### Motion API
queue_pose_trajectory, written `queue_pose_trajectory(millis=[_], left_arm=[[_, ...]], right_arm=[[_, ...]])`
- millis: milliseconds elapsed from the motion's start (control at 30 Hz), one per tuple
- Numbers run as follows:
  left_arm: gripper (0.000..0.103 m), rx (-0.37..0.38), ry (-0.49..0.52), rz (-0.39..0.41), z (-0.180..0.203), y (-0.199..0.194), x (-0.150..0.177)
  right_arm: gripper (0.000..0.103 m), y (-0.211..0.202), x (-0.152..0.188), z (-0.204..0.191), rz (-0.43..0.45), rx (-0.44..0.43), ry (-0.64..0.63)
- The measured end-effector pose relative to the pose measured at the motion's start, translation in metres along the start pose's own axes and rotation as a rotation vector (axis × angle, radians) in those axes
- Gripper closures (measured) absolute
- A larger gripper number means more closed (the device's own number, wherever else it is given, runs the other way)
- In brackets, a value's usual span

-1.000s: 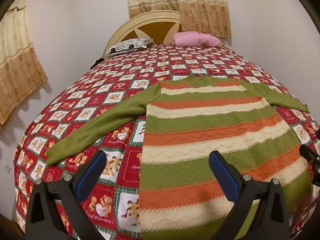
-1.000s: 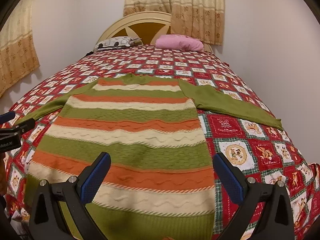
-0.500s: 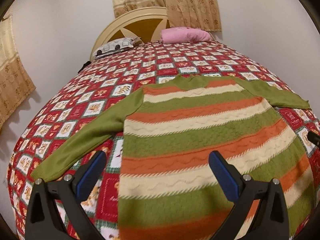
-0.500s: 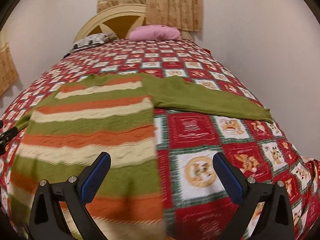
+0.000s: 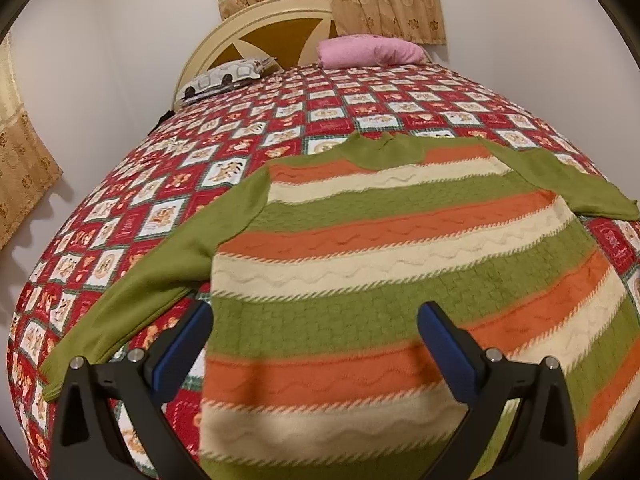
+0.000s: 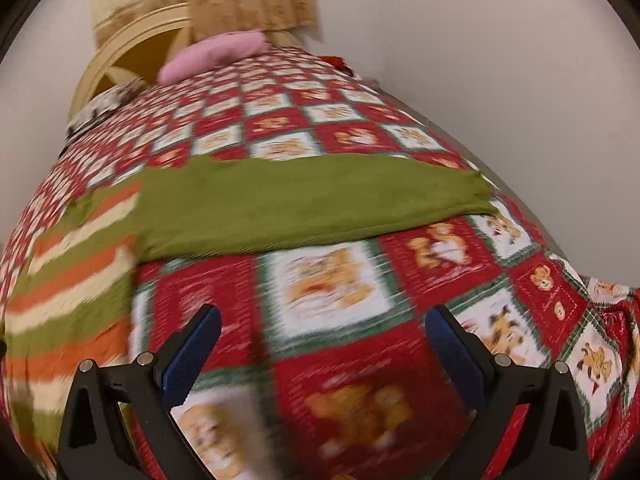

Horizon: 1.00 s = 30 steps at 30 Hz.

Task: Fold small clothes
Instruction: 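Move the right gripper to the sweater sleeve cuff and grasp it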

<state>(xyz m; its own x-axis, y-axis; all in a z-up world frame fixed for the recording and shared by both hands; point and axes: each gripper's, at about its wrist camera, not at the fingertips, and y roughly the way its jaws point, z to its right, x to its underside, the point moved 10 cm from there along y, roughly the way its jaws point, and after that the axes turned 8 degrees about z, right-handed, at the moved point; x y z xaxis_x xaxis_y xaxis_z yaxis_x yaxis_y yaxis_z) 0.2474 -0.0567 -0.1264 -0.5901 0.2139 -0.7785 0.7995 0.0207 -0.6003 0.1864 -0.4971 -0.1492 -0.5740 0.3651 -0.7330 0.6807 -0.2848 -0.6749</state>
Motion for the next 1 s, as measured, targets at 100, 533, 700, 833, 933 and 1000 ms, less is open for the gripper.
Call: queue_pose_trajectory(millis=[100, 533, 700, 833, 933, 1000], left_arm=[[0.0, 0.005, 0.003, -0.008, 0.007, 0.009, -0.003], [0.0, -0.002, 0.008, -0.041, 0.019, 0.035, -0.004], [0.0, -0.013, 0.012, -0.05, 0.019, 0.043, -0.005], [0.0, -0.032, 0.015, -0.048, 0.015, 0.05, -0.011], [0.0, -0.042, 0.014, -0.046, 0.012, 0.055, -0.015], [0.0, -0.047, 0.011, -0.052, 0.009, 0.057, -0.015]], right_arm=[[0.001, 0.015, -0.011, 0.025, -0.012, 0.013, 0.061], [0.001, 0.064, -0.067, 0.141, 0.011, 0.104, 0.3], [0.009, 0.084, -0.08, 0.159, 0.001, 0.106, 0.313], [0.01, 0.097, -0.085, 0.164, -0.016, 0.097, 0.303], [0.018, 0.108, -0.084, 0.162, -0.034, 0.074, 0.3], [0.036, 0.115, -0.08, 0.154, -0.064, 0.036, 0.283]])
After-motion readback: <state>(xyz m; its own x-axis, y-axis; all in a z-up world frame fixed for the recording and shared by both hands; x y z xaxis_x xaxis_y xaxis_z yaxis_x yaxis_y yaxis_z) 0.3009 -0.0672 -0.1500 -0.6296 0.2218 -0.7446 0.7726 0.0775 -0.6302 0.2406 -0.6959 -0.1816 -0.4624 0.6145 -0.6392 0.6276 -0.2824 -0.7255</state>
